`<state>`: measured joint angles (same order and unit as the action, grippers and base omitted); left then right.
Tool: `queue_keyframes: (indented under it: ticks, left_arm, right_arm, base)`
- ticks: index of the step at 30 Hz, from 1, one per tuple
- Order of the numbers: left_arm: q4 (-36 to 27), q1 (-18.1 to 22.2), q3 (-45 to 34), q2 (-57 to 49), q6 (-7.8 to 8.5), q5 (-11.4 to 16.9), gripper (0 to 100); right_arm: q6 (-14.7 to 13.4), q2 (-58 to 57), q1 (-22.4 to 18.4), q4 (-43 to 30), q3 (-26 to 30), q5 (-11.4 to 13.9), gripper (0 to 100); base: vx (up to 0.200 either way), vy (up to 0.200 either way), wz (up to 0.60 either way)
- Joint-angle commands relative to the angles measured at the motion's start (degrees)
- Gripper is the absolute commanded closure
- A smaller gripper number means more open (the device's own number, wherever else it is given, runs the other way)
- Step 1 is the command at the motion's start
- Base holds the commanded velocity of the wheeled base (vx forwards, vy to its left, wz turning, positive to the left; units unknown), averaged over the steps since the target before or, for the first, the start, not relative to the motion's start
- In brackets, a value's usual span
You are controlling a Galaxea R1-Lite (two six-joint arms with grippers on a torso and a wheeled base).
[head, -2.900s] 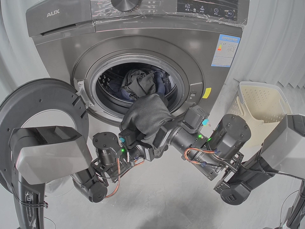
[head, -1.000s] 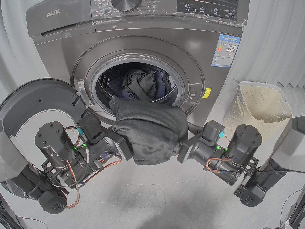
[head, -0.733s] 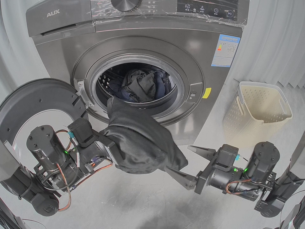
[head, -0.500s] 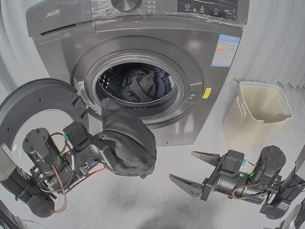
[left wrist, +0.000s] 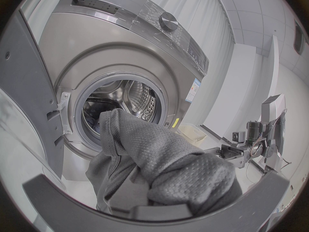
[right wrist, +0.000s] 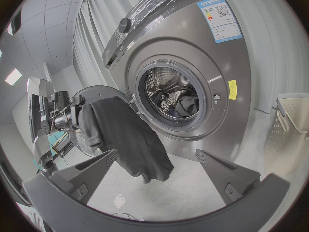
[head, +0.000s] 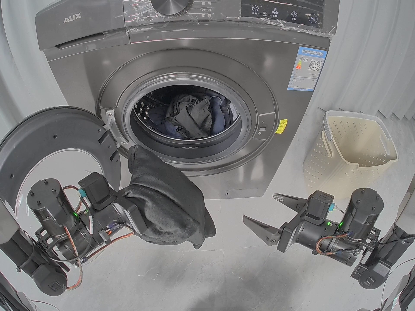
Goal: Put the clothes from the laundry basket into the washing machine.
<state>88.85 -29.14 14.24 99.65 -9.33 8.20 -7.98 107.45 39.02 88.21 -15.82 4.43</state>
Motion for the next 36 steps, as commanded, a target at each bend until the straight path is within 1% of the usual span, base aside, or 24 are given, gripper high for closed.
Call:
queue_keyframes:
  ticks: [1, 3, 6, 14, 17, 20, 29, 35, 36]
  left_arm:
    - [0.01, -0.4, -1.06, 0.2, 1.15, -0.21, 100]
    - [0.01, -0.48, -1.85, 0.29, 2.21, -0.03, 100]
    - [0.01, -0.48, -2.02, 0.29, 2.82, -0.03, 100]
    - [0.1, -0.4, -1.93, 0.37, 2.56, 0.23, 100]
    - [0.1, -0.4, -1.93, 0.37, 2.65, 0.23, 100]
    - [0.1, -0.48, -2.29, 0.46, 3.09, 0.23, 100]
    - [0.1, -0.84, -2.72, 0.73, 3.09, 0.32, 100]
    - [0.1, -0.92, -2.55, 0.9, 3.09, 0.32, 100]
    - [0.1, -0.92, -2.55, 0.9, 3.17, 0.23, 100]
  right_arm:
    - [-0.01, 1.1, -0.97, 0.03, -0.17, -0.12, 0]
    - [-0.1, 1.1, -0.97, 0.03, -0.17, -0.12, 0]
    - [-0.01, 1.1, -1.05, 0.03, -0.26, -0.12, 0]
    - [-0.01, 1.1, -1.58, 0.03, -0.17, -0.12, 0]
    - [-0.01, 1.1, -1.58, 0.03, -0.17, -0.12, 0]
    - [-0.1, 1.1, -1.4, 0.03, -0.08, -0.12, 0]
    - [-0.1, 1.1, -1.05, 0.03, -0.08, -0.12, 0]
    - [-0.1, 1.1, -0.88, 0.03, -0.08, -0.21, 0]
    - [-0.1, 1.1, -0.88, 0.03, -0.08, -0.12, 0]
  base:
    - [0.0, 0.0, 0.0]
    - [0.0, 0.0, 0.0]
    - [0.0, 0.0, 0.0]
    - [0.0, 0.0, 0.0]
    - [0.2, 0.0, 0.0]
    - [0.2, 0.0, 0.0]
    - [0.0, 0.0, 0.0]
    - [0.2, 0.0, 0.0]
    - [0.0, 0.0, 0.0]
